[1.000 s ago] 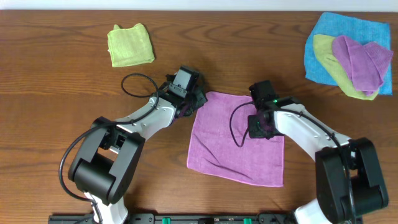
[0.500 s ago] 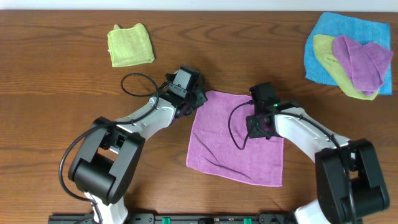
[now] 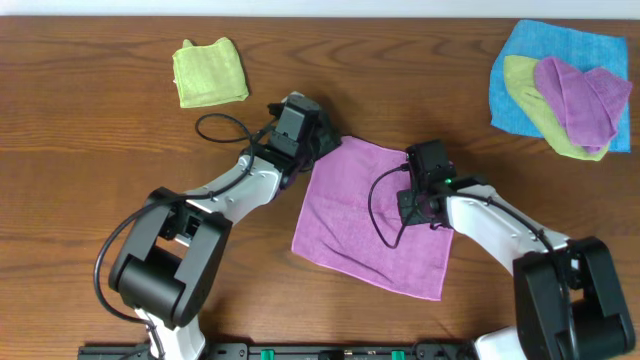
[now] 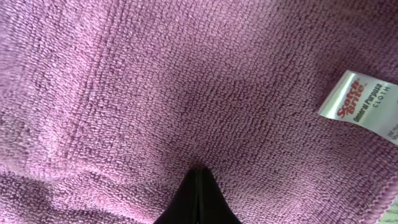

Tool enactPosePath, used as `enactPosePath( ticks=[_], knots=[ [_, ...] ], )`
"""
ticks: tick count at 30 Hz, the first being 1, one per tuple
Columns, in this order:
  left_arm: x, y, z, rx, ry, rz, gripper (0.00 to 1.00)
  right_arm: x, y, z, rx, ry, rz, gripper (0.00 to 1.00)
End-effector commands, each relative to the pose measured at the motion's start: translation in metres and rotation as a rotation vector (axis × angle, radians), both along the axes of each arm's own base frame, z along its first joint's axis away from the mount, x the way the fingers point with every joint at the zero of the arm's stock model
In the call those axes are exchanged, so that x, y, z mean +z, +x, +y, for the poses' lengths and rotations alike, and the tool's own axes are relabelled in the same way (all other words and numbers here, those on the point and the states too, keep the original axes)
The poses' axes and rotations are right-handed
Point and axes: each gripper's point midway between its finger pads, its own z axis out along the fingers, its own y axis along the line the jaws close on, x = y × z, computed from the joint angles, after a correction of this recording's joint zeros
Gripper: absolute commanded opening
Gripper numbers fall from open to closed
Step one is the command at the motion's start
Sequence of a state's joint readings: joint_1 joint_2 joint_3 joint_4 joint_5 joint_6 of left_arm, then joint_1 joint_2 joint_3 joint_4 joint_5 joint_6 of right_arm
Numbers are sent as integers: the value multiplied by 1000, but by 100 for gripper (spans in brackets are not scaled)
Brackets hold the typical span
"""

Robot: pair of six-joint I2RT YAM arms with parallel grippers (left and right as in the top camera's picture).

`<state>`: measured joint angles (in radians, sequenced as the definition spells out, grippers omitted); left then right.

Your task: Fold the cloth

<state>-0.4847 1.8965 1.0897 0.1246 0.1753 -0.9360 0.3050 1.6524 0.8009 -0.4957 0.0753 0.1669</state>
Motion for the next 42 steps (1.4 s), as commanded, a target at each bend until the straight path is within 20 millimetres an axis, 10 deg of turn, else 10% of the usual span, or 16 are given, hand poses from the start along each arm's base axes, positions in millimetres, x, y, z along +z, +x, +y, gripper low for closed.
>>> enactPosePath(
  ticks=[1, 7, 21, 28, 36, 39, 40, 42],
  knots=[
    [-5, 14, 24, 70, 39, -13, 95, -37, -48, -3, 22, 18, 183, 2],
    [-5, 24, 45, 105, 32, -10, 95, -37, -48, 0, 24, 35, 186, 1],
    [-19, -3, -14, -218, -97, 10, 95, -37, -45, 3, 26, 44, 174, 2],
    [-61, -10, -19, -257, -109, 76, 95, -37, -49, 2, 27, 45, 190, 1],
    [-50, -9, -32, -286, -185, 52, 97, -37, -47, 3, 27, 47, 182, 2],
    [-45, -6, -35, -279, -217, 47, 65, -37, -47, 3, 27, 47, 181, 1],
    [-43, -4, -36, -268, -226, 41, 36, -37, -47, 3, 27, 48, 180, 2],
    [-42, 1, -33, -233, -224, 37, 31, -37, -47, 3, 27, 48, 181, 2]
  ],
)
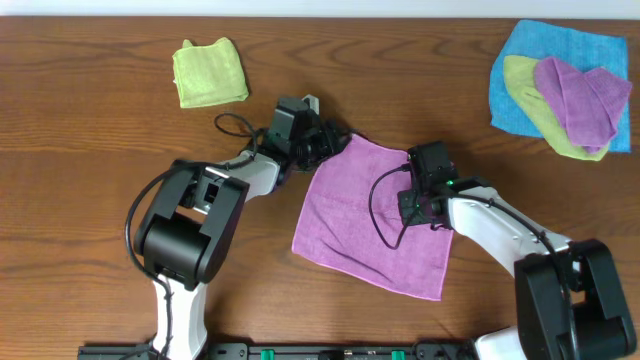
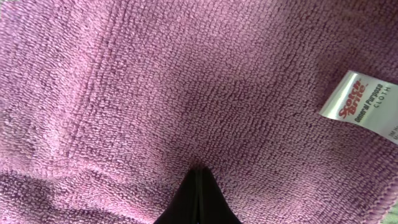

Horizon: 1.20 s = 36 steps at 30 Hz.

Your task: Fold the cloth

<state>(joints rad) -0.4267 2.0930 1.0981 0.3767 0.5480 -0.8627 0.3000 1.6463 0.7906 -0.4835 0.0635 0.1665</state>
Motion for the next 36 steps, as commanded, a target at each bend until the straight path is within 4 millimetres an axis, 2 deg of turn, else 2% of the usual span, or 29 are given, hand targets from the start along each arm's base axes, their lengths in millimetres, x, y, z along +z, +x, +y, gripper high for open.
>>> enactPosePath(
  ticks=[1, 10, 14, 16, 17, 18, 19, 23, 25, 31, 36],
  knots=[
    [-6, 3, 4, 47, -6, 21, 42, -36, -46, 3, 31, 35, 185, 1],
    [17, 39, 14, 220, -59, -70, 45, -36, -48, 3, 31, 40, 191, 2],
    [17, 38, 15, 219, -76, -52, 19, -36, -48, 4, 31, 40, 191, 2],
    [14, 35, 15, 209, -72, -31, 17, -36, -47, 4, 31, 41, 189, 1],
    [11, 32, 15, 203, -64, -19, 28, -36, -47, 4, 32, 41, 187, 2],
    [7, 27, 13, 174, -55, -7, 58, -36, -47, 4, 32, 41, 187, 2],
    [3, 22, 14, 134, -38, -2, 65, -36, -47, 4, 31, 41, 188, 2],
    [-20, 1, 24, 44, 53, 54, 64, -36, -47, 4, 32, 41, 188, 2],
    [-27, -5, 28, 13, 94, 64, 67, -36, -47, 4, 31, 41, 188, 1],
    [-27, -18, 21, -63, 71, 80, 69, -36, -47, 4, 32, 41, 188, 2],
    [-46, -46, 30, -151, 146, 160, 75, -36, -47, 4, 31, 41, 188, 2]
  ],
)
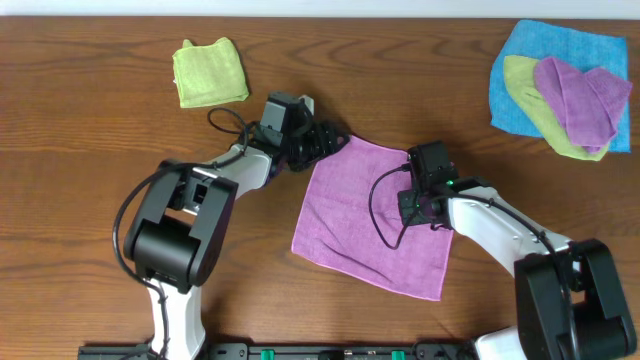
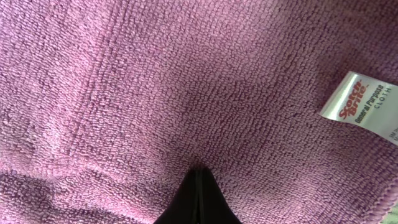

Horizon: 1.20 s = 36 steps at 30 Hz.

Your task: Fold the cloth

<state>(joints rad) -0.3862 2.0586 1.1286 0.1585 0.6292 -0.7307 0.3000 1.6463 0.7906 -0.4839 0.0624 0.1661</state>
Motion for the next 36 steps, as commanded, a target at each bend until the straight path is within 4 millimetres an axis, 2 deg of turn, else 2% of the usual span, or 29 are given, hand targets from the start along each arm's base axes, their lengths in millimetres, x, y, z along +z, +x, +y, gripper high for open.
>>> enactPosePath(
  ticks=[1, 4, 9, 11, 12, 14, 16, 20, 22, 24, 27, 30, 33, 34, 36],
  knots=[
    [-47, -33, 16, -73, 109, 93, 75, -36, -47, 4, 31, 41, 186, 2],
    [-49, -37, 17, -99, 125, 90, 77, -36, -46, 4, 31, 42, 183, 2],
    [-43, -25, 13, -84, 107, 36, 77, -36, -46, 9, 35, 68, 186, 2],
    [-37, -17, 10, -61, 86, 10, 31, -36, -46, 9, 36, 68, 184, 2],
    [-35, -13, 9, -41, 75, 6, 14, -36, -46, 9, 35, 68, 184, 2],
    [-33, -9, 9, -25, 71, -5, 13, -36, -46, 9, 36, 68, 184, 2],
    [-33, -8, 10, -16, 78, -7, 6, -36, -46, 9, 35, 68, 183, 2],
    [-37, -3, 15, 27, 107, -6, 8, -36, -45, 9, 36, 69, 181, 1],
    [-35, 6, 19, 75, 117, -22, 8, -36, -45, 9, 36, 70, 180, 2],
    [-30, 14, 18, 106, 104, -48, 12, -36, -45, 9, 36, 70, 183, 2],
    [-23, 27, 19, 197, 71, -50, 15, -37, -49, 11, 51, 69, 190, 2],
    [-11, 41, 16, 270, 27, -82, 25, -39, -56, 16, 76, 62, 202, 1],
    [-5, 48, 14, 325, 0, -88, 28, -43, -65, 20, 113, 49, 211, 2],
    [-6, 48, 14, 345, 1, -83, 32, -46, -69, 21, 125, 45, 217, 1],
    [-6, 48, 14, 358, 8, -83, 33, -49, -77, 23, 142, 39, 226, 2]
  ],
)
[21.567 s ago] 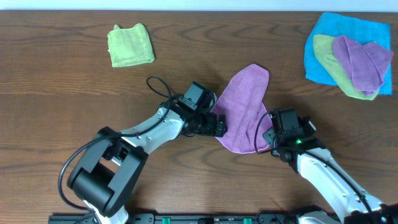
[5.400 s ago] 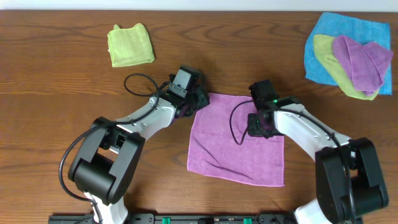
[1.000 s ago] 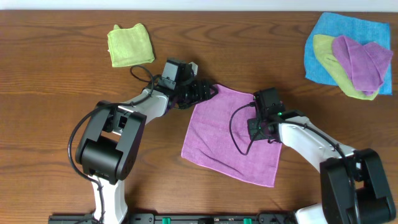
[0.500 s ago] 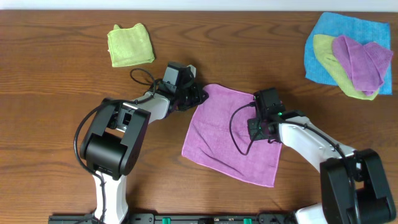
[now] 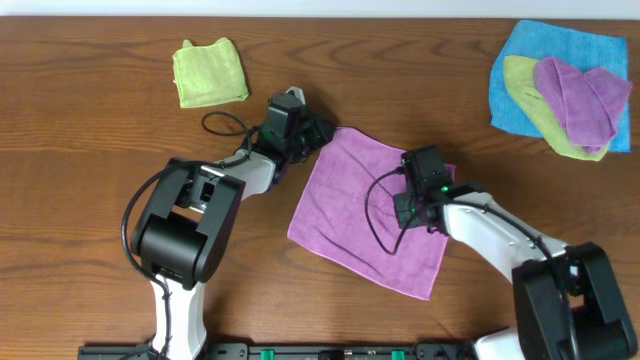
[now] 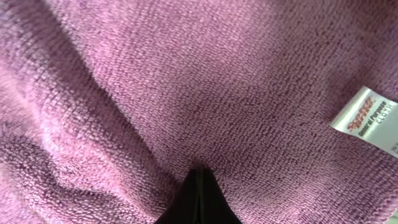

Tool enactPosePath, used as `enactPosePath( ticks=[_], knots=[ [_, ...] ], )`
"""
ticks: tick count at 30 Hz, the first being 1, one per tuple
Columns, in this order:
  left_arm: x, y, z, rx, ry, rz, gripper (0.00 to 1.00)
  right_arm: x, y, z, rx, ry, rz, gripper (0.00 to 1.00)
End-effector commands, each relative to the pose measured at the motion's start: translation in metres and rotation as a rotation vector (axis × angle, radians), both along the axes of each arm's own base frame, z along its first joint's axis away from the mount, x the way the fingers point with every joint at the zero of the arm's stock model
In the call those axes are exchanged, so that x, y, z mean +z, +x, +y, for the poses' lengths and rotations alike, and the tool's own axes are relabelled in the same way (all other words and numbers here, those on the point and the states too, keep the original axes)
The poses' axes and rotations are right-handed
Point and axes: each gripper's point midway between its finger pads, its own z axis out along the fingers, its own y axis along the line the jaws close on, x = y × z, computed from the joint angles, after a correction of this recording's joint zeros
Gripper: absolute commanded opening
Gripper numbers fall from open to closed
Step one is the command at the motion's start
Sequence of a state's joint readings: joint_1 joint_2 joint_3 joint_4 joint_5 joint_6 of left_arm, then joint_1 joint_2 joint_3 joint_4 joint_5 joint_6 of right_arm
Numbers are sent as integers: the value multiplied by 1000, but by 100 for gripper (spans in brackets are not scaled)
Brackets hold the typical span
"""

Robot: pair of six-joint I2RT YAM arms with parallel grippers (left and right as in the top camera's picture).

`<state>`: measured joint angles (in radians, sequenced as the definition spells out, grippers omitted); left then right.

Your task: Fold the cloth

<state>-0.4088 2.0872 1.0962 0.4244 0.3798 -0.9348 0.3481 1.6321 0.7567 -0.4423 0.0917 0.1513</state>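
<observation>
The purple cloth (image 5: 370,205) lies spread as a tilted square in the middle of the table. My left gripper (image 5: 318,131) sits at its top corner, touching it; the overhead view does not show how its jaws stand. My right gripper (image 5: 412,208) rests on the cloth near the right edge. The right wrist view shows the right gripper (image 6: 199,172) shut, its tips dug into the purple cloth (image 6: 186,81). A white label (image 6: 367,117) shows to the right, and soft ridges run across the cloth on the left.
A folded yellow-green cloth (image 5: 210,71) lies at the back left. A pile of blue, green and purple cloths (image 5: 560,90) lies at the back right. Bare wood (image 5: 80,200) surrounds the spread cloth. Cables loop beside both wrists.
The purple cloth has shifted a little to the left and towards the back, and both grippers have shifted with it. Ridges have formed in the cloth left of my right fingertips.
From the oldest moment, my right gripper stayed shut on the cloth near its label. My left gripper stayed at the top corner while its arm stood differently at each moment. Now the cloth lies slightly further left, with wrinkles near my right gripper.
</observation>
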Motion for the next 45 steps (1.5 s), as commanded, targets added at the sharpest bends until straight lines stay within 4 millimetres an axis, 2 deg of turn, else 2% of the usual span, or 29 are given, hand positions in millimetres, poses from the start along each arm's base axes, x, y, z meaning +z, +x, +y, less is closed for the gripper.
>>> enactPosePath(
  ticks=[1, 5, 10, 12, 14, 16, 18, 21, 24, 28, 33, 37, 40, 41, 43, 45],
  knots=[
    [-13, 0, 2, 73, 13, 36, 36, -48, -75, 15, 93, 54, 259, 2],
    [-14, -5, -5, 55, 16, 40, 37, -48, -75, 18, 103, 54, 254, 1],
    [-21, -13, -6, 40, 48, 63, 51, -49, -77, 16, 102, 44, 262, 2],
    [-28, -18, -3, 21, 81, 79, 51, -49, -77, 1, 78, -34, 256, 2],
    [-39, -28, 2, -21, 145, 104, 56, -47, -73, -20, -12, -144, 222, 2],
    [-54, -43, 9, -60, 210, 159, 57, -43, -68, -38, -86, -225, 186, 2],
    [-67, -60, 18, -92, 265, 225, 57, -43, -66, -42, -115, -236, 174, 2],
    [-68, -61, 21, -92, 273, 233, 52, -43, -65, -43, -118, -236, 174, 2],
    [-64, -51, 33, -61, 255, 228, 55, -43, -66, -43, -118, -236, 175, 1],
    [-59, -44, 71, 6, 267, 270, 52, -42, -65, -44, -120, -240, 172, 1],
    [-53, -51, 114, 37, 304, 340, 52, -42, -59, -45, -123, -250, 144, 2],
    [-37, -54, 118, 14, 270, 340, 52, -42, -50, -40, -121, -223, 112, 2],
    [-17, -53, 111, -16, 234, 302, 52, -44, -46, -26, -57, -161, 109, 2],
    [-10, -52, 109, -23, 225, 287, 52, -45, -46, -23, -37, -146, 116, 5],
    [7, -50, 105, -54, 219, 234, 52, -44, -48, -18, -32, -120, 134, 26],
    [24, -48, 103, -83, 223, 173, 52, -38, -46, -15, -30, -116, 145, 38]
  ],
)
